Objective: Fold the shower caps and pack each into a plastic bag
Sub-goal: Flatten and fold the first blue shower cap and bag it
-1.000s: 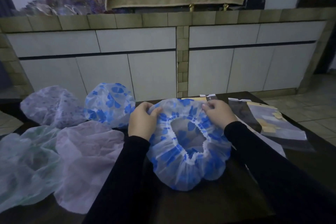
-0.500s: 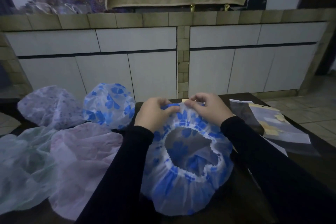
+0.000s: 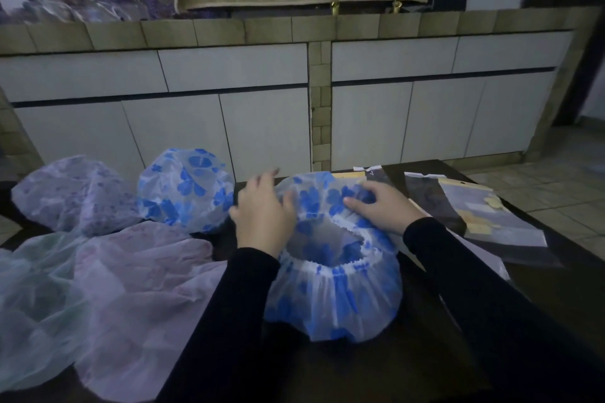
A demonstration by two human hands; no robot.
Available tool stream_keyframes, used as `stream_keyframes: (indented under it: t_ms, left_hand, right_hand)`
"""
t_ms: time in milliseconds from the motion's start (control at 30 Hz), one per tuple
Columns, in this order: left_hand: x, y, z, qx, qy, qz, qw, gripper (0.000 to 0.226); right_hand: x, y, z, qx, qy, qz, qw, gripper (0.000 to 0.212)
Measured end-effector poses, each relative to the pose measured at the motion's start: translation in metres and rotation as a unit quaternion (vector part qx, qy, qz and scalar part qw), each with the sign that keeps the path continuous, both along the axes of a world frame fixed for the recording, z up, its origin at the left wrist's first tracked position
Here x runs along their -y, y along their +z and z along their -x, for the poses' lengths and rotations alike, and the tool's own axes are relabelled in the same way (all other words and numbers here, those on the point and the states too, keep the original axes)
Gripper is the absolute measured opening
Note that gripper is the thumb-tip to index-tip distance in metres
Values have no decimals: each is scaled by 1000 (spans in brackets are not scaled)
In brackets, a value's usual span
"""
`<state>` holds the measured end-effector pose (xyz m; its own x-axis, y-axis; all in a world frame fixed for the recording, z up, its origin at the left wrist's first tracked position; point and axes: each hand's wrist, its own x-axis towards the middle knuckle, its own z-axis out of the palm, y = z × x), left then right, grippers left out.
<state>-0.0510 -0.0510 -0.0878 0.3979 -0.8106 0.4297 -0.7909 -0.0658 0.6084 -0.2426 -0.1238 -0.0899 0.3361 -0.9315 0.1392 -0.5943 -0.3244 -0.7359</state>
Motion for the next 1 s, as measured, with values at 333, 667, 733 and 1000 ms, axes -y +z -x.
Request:
stream_keyframes:
  t_ms: [333, 667, 733, 1000]
  left_hand:
    - [6, 24, 21, 40, -1, 65, 997, 26]
    - [-2, 23, 16, 68, -86, -58, 992, 42]
    - [-5, 32, 30, 148, -128, -32, 980, 37]
    - [4, 21, 22, 66, -19, 1, 998, 26]
  right_hand:
    - [-17, 17, 7, 32, -55, -105, 992, 53]
    - [-19, 16, 5, 25, -30, 58, 998, 27]
    - [-26, 21, 0, 16, 6, 88, 996, 20]
    - [-24, 6, 18, -7, -94, 55, 994, 44]
